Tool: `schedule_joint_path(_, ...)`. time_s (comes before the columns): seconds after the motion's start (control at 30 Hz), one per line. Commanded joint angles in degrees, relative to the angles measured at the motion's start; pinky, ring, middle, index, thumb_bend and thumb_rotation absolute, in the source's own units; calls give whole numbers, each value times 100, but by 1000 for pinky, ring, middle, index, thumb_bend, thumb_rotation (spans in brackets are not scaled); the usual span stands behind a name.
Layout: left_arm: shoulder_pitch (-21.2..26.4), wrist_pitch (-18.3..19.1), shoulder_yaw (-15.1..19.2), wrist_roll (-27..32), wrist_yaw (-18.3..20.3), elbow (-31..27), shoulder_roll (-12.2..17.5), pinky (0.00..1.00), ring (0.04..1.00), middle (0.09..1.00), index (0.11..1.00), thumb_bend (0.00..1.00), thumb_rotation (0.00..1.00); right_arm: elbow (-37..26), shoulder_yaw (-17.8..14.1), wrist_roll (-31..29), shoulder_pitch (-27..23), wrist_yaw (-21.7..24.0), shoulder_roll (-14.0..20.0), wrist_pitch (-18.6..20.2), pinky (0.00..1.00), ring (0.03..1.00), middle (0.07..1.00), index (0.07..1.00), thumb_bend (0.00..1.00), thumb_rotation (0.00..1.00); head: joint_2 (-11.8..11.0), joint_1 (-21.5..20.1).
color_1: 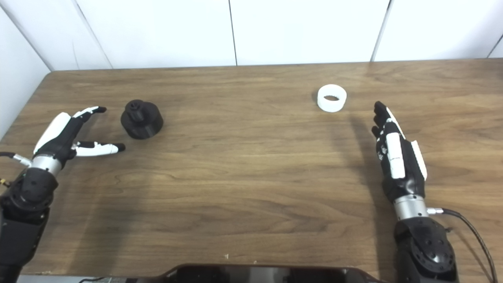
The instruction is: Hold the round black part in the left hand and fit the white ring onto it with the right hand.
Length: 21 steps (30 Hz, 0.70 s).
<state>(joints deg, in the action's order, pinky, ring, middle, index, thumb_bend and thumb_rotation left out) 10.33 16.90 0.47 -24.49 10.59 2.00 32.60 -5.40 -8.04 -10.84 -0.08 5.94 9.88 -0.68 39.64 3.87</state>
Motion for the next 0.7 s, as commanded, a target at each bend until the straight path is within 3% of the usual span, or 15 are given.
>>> schedule_joint_path(0.0, 300, 6, 22, -94, -50, -23, 195, 964, 1000, 965, 881, 911, 314, -58, -13, -8, 2, 47, 45, -158, 1000, 999, 976, 938, 592, 945, -2, -17)
schedule_joint_path(0.3, 459, 105, -49, -32, -21, 73, 84, 967, 1000, 974, 894, 914, 307, -77, -1, 39, 59, 9, 22, -146, 1000, 998, 971, 936, 594, 947, -14, -33)
schedule_joint_path(0.5, 621, -41, -177, -40, -46, 262, 51, 961, 1000, 962, 889, 911, 302, -107, -1, 72, 108, -7, 5, -170, 1000, 996, 968, 932, 595, 948, -10, -58)
schedule_joint_path(0.67, 803, -7, -237, 112, 65, 460, -41, 973, 1000, 977, 898, 958, 325, -139, -27, 51, 145, -23, -14, -143, 1000, 998, 969, 934, 606, 938, -8, -89)
